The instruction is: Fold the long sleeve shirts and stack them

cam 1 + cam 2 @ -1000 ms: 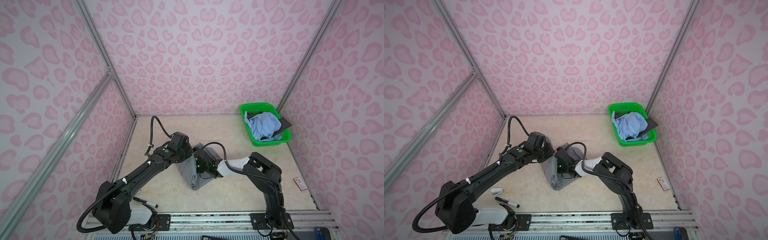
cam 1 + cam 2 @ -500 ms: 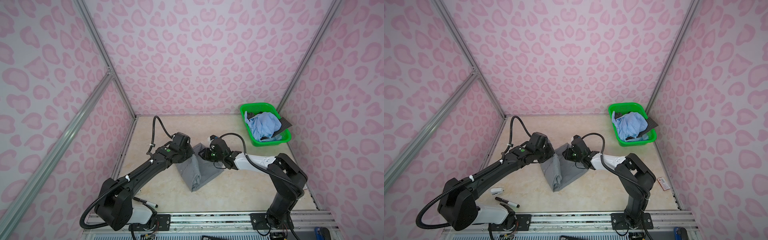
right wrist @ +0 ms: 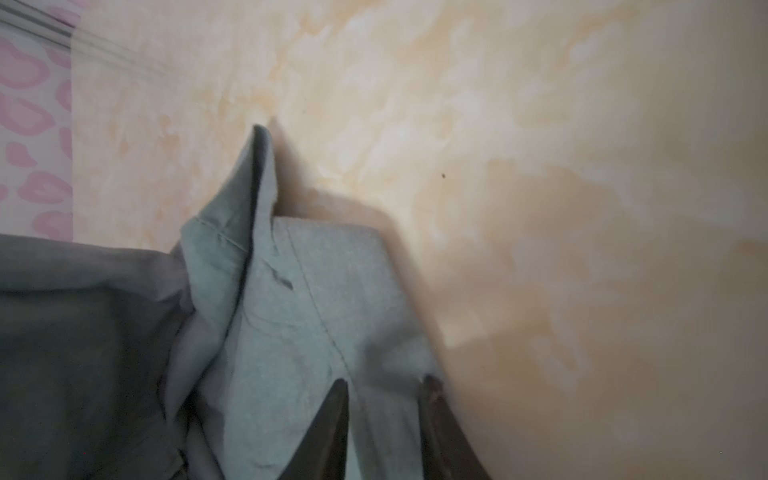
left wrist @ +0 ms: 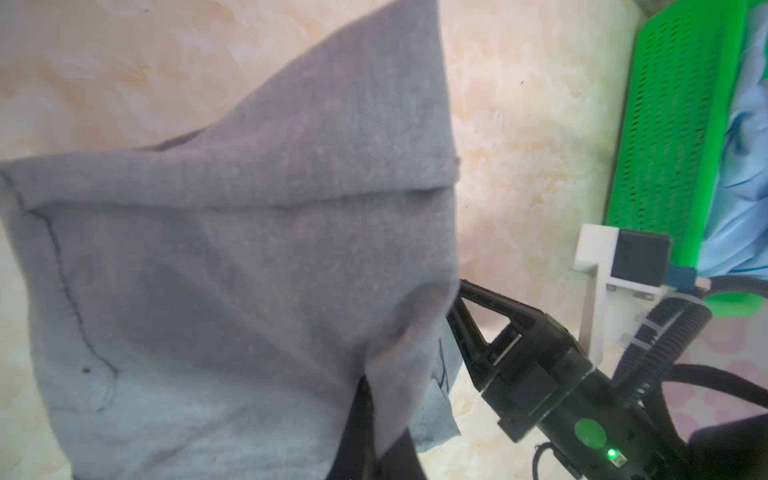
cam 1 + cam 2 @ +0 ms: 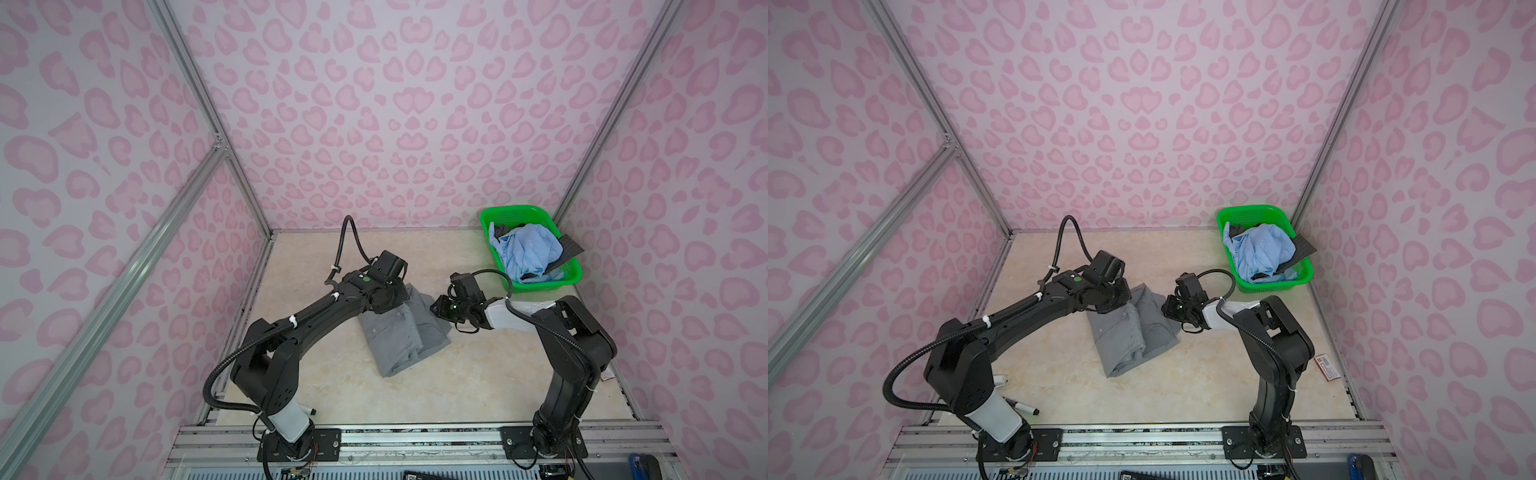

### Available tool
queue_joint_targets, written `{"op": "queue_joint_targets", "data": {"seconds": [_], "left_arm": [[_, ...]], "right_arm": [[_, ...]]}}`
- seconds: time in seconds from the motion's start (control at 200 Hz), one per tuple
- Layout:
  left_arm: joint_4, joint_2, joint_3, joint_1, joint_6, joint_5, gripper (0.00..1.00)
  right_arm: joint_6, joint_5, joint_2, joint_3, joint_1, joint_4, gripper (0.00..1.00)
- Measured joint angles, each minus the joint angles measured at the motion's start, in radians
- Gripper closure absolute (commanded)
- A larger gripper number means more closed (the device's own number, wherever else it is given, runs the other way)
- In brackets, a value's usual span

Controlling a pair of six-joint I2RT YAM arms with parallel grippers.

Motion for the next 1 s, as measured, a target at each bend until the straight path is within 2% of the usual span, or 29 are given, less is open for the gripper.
{"op": "queue_joint_targets", "data": {"seconds": [0.23,0.38,0.525,0.565,0.75,0.775,0.805,1.0], "left_arm": [[-0.092,0.175,0.201,-0.047,0.018,-0.024,0.96],[-0.147,0.293,0.325,-0.071,0.028,-0.037,0.83],[-0.187,0.357,0.370,-0.072,0.033,-0.050,0.65],[-0.200,0.369,0.385,-0.072,0.040,-0.059,0.54],[-0.242,0.386,0.438,-0.066,0.051,-0.089,0.20],[-0.247,0.386,0.446,-0.063,0.051,-0.090,0.07],[-0.251,0.386,0.455,-0.061,0.054,-0.092,0.00],[-0.259,0.307,0.451,-0.034,0.086,-0.118,0.02]], "right_arm": [[0.021,-0.020,0.037,-0.051,0.023,0.184,0.72],[0.050,-0.019,0.016,-0.102,0.024,0.239,0.72],[0.060,0.017,-0.053,-0.143,0.018,0.179,0.71],[0.061,0.025,-0.075,-0.155,0.011,0.158,0.71],[0.067,0.067,-0.191,-0.191,-0.034,0.062,0.70],[0.062,0.069,-0.208,-0.190,-0.035,0.053,0.70],[0.056,0.067,-0.232,-0.190,-0.035,0.043,0.70],[0.029,0.005,-0.320,-0.177,-0.018,0.023,0.69]]}}
